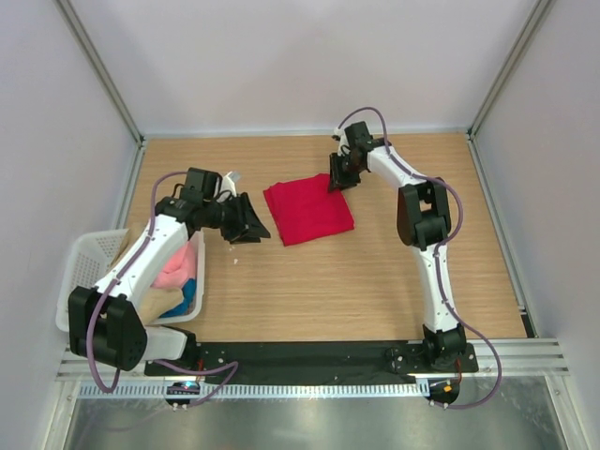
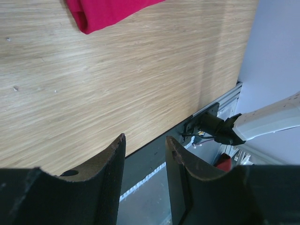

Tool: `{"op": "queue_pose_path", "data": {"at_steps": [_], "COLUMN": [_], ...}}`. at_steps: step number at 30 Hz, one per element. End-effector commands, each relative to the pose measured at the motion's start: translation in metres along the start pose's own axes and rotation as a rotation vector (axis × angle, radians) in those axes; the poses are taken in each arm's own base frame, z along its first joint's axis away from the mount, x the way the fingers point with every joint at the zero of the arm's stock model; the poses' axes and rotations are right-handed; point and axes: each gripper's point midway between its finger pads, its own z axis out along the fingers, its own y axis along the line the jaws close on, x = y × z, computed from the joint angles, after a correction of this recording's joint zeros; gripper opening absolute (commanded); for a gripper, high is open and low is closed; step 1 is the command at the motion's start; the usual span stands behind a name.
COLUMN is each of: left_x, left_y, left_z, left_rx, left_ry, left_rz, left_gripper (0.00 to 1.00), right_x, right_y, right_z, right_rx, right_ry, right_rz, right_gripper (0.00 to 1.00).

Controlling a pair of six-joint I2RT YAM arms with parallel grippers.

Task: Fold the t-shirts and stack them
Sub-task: Neatly place the folded tshirt to the corner

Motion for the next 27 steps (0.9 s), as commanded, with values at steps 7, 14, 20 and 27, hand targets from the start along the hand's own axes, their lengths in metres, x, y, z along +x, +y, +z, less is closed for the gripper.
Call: {"op": "queue_pose_path", "data": {"at_steps": [7, 14, 20, 27], "left_x": [-0.002, -0.003, -0.01, -0.018], "left_y": [0.005, 0.015, 0.041, 0.053], "left_z": [-0.014, -0.01, -0.005, -0.002], "left_rx": [0.042, 0.03, -0.091, -0.144], "left_ry": [-0.005, 0.013, 0.013, 0.017], "left_rz": [0.004, -0.019, -0.022, -0.055], "left_gripper": [0.4, 0.4, 0.39, 0.38], "right_x": [0.058, 0.022, -0.013, -0.054], "right_y": [-0.035, -0.074, -0.134, -0.213], "right_z": [0.028, -0.026, -0.075, -0.123], "right_rx": [0.306, 0.584, 0.663, 0.778], "right_ry": [0.143, 0.043, 0.021, -0.043], "right_rz": [0.013, -0.098, -0.153, -0.231], "right_gripper": [0.01, 0.01, 0.01, 0.01]}}
